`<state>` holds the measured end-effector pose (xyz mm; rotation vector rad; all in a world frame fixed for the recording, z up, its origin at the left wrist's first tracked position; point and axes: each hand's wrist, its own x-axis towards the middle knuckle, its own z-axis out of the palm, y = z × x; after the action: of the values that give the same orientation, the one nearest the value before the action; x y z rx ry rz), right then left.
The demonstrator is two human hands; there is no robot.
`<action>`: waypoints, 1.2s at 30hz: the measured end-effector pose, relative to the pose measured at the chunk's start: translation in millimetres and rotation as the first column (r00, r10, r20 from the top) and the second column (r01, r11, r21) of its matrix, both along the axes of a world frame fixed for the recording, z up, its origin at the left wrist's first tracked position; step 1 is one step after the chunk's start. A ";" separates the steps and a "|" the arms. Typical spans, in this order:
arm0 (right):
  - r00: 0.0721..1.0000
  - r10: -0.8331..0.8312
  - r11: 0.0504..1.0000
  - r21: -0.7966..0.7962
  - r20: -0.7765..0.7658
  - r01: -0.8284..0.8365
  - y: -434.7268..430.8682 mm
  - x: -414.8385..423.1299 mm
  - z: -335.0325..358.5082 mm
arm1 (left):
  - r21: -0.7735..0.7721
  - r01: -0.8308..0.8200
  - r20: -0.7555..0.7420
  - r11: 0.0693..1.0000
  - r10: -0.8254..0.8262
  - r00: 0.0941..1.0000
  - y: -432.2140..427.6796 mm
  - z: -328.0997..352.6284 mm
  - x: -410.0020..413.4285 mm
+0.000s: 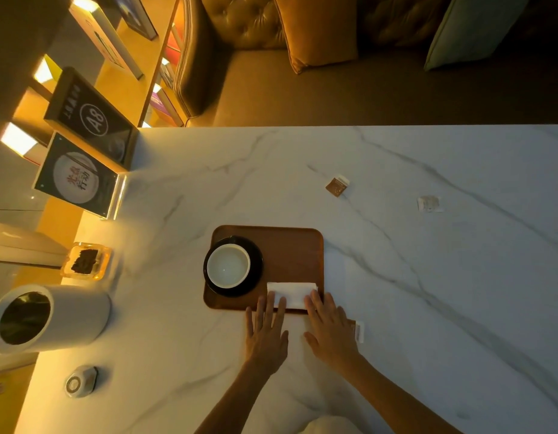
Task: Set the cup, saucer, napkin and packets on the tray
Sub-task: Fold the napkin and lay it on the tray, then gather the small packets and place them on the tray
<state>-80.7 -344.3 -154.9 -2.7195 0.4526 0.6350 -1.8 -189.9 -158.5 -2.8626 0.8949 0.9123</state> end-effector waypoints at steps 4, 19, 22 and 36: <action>1.000 -0.023 1.000 -0.004 -0.008 0.023 6.4 -0.5 0.1 | 0.017 0.030 0.021 0.999 -0.030 0.999 1.7 -3.1 6.5; 0.998 -0.046 0.999 -0.020 -0.052 0.045 12.0 5.0 2.1 | 0.053 -0.004 0.001 0.999 0.004 1.000 -6.7 7.1 -0.1; 0.995 -0.046 0.999 0.020 -0.090 0.047 5.4 11.6 3.3 | 0.073 0.002 -0.003 0.997 -0.002 1.000 -9.9 13.9 4.2; 0.873 -0.465 0.844 0.369 0.146 0.388 -63.3 -41.4 60.3 | 0.089 -0.013 0.015 0.996 0.012 1.000 -8.4 66.7 6.2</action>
<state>-122.1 -407.6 -94.6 -2.2261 0.7892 0.2383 4.4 -198.3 -91.9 -2.7992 0.8142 0.9065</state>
